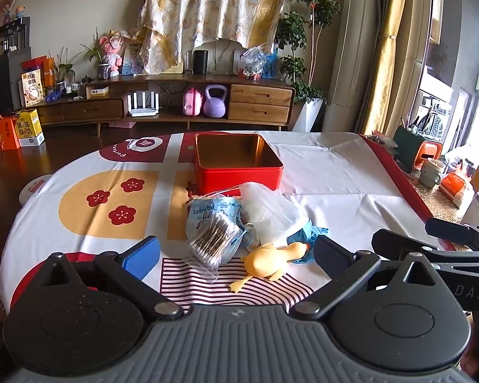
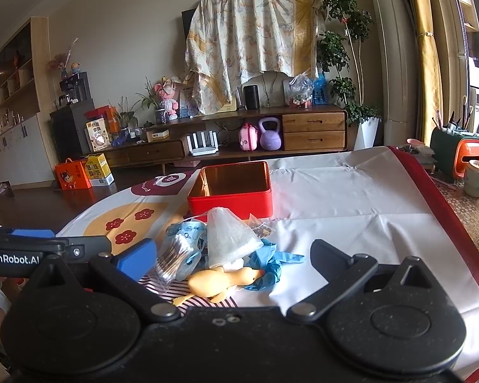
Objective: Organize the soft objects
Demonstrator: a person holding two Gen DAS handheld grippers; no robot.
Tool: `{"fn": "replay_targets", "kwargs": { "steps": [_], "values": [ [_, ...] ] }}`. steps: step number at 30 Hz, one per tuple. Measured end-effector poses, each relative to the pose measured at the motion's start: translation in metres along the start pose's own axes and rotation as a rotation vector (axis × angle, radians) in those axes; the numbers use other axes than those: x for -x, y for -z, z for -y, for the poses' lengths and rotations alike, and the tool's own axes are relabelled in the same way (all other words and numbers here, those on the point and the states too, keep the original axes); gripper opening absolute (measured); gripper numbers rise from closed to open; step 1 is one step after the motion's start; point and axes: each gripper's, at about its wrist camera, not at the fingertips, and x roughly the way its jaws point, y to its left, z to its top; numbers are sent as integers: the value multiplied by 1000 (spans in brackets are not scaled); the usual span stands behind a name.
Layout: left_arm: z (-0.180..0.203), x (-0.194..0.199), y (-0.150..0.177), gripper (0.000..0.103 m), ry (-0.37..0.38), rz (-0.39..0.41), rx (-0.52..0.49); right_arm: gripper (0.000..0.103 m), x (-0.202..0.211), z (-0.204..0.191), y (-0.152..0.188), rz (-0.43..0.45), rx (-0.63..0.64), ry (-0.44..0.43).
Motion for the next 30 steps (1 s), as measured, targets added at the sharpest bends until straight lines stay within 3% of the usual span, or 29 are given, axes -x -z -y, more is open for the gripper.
{"fn": "replay_targets", "kwargs": {
  "steps": [30],
  "values": [
    [-1, -10, 7, 103, 11, -28, 38, 103, -6, -10, 4, -26, 11, -17]
  ]
}}
